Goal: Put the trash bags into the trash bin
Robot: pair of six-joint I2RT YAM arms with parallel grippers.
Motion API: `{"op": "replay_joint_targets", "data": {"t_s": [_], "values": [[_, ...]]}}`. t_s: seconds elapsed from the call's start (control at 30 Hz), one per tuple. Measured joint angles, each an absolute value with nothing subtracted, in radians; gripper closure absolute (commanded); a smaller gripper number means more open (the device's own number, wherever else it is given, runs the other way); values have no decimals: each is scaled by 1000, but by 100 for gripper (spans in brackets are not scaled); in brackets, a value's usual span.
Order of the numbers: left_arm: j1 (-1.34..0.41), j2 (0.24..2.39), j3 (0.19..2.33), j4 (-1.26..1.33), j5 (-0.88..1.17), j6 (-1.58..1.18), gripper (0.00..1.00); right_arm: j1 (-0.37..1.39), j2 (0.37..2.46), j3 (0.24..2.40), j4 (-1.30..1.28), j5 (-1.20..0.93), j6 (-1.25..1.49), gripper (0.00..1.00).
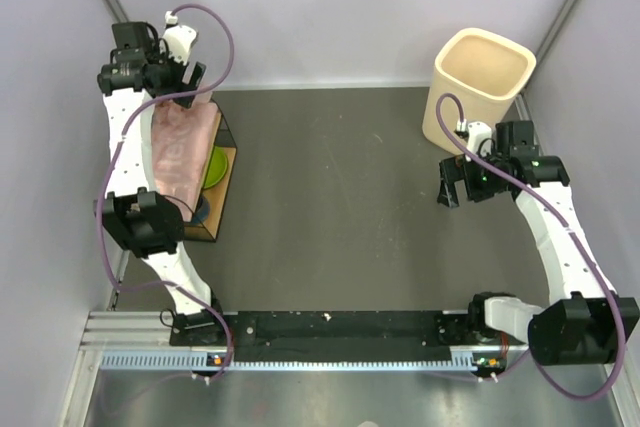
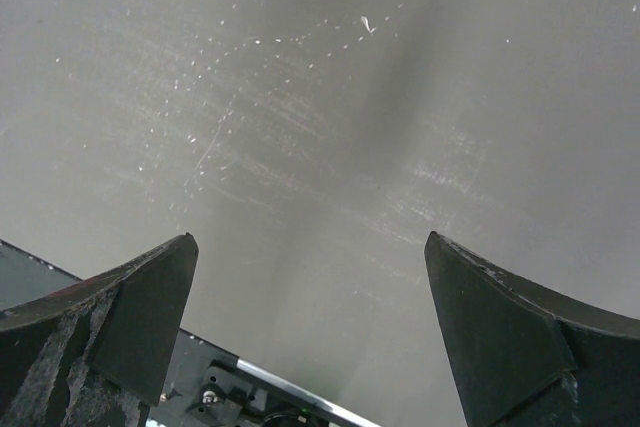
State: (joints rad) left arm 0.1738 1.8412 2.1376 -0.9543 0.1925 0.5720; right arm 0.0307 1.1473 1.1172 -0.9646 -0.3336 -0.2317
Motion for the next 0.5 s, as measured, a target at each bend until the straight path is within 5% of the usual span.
{"op": "replay_joint_targets", "data": {"t_s": [0.2,0.5], "values": [[187,1871,2125,-894,175,662,17,31,1169,1134,-956,-330,-231,1],[200,1868,1966,-794,127,725,40,31,1181,1135,-954,-329,-225,1]]}}
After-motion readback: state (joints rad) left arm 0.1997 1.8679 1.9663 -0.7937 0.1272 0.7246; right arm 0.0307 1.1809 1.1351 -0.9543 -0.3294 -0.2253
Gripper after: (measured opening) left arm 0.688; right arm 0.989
